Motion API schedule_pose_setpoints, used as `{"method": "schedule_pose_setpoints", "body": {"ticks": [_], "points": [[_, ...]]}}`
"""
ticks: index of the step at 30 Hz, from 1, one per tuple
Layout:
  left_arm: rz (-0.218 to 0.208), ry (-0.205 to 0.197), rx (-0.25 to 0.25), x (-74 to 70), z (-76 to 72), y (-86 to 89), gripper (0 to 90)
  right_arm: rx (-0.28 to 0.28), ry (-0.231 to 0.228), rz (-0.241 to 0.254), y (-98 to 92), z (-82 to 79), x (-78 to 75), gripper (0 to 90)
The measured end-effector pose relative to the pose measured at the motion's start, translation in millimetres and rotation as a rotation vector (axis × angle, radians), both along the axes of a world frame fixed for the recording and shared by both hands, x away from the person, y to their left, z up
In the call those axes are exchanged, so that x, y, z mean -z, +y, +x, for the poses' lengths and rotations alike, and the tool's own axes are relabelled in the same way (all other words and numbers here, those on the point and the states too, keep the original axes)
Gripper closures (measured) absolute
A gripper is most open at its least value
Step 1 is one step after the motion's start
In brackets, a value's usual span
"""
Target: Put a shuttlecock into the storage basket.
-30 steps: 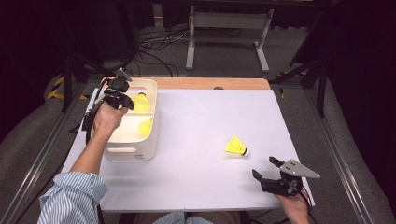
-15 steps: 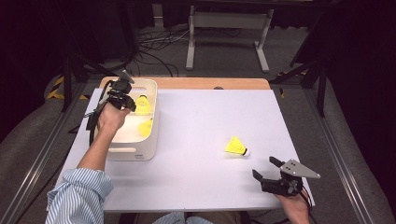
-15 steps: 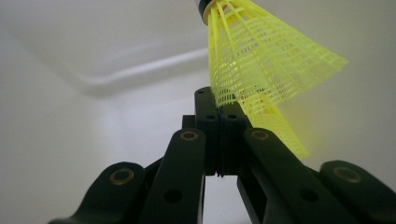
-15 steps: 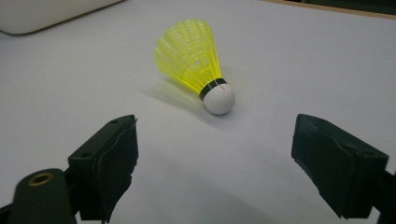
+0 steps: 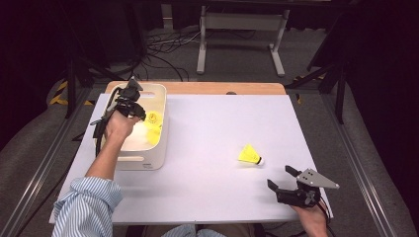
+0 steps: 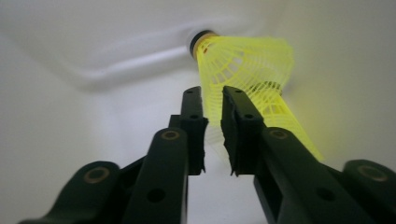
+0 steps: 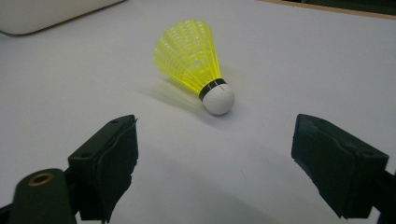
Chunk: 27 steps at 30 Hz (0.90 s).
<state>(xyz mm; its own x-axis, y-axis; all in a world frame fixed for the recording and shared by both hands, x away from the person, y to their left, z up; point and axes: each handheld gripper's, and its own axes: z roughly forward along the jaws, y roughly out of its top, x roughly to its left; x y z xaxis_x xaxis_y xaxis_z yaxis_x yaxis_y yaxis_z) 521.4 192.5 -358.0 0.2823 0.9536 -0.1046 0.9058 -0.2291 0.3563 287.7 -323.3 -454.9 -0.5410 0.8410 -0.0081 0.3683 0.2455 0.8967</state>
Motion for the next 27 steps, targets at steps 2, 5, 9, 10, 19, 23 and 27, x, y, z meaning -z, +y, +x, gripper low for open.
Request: {"method": "schedule_pose_setpoints", "body": {"ticks": [2,5,9,10,19,23,27], "points": [[0.001,-0.003,-0.002,-1.0,-1.4,1.3,68.5,0.0,0.0,-0.001,0.2,0.1,0.0,15.0],[-0.004,-0.011,-0.005,-3.4,-4.1,3.3,63.8,0.001,0.0,-0.003,0.4,-0.1,-0.1,15.0],[-0.015,-0.038,0.001,-10.3,-9.6,3.7,56.1,0.003,0.0,-0.003,0.3,0.0,-0.1,15.0],[-0.019,-0.044,0.0,-11.5,-10.5,3.7,54.3,0.003,0.0,-0.003,0.3,0.1,-0.1,15.0],[-0.04,-0.071,0.023,-21.9,-20.8,0.4,46.0,0.005,0.001,-0.004,0.2,-0.6,-0.4,15.0],[-0.047,-0.078,0.029,-25.2,-25.0,-1.6,42.5,0.008,0.002,-0.002,0.3,-0.6,-0.4,15.0],[-0.052,-0.092,0.033,-29.0,-28.7,-3.1,40.8,0.007,0.001,-0.003,0.1,-0.7,-0.4,15.0]]}}
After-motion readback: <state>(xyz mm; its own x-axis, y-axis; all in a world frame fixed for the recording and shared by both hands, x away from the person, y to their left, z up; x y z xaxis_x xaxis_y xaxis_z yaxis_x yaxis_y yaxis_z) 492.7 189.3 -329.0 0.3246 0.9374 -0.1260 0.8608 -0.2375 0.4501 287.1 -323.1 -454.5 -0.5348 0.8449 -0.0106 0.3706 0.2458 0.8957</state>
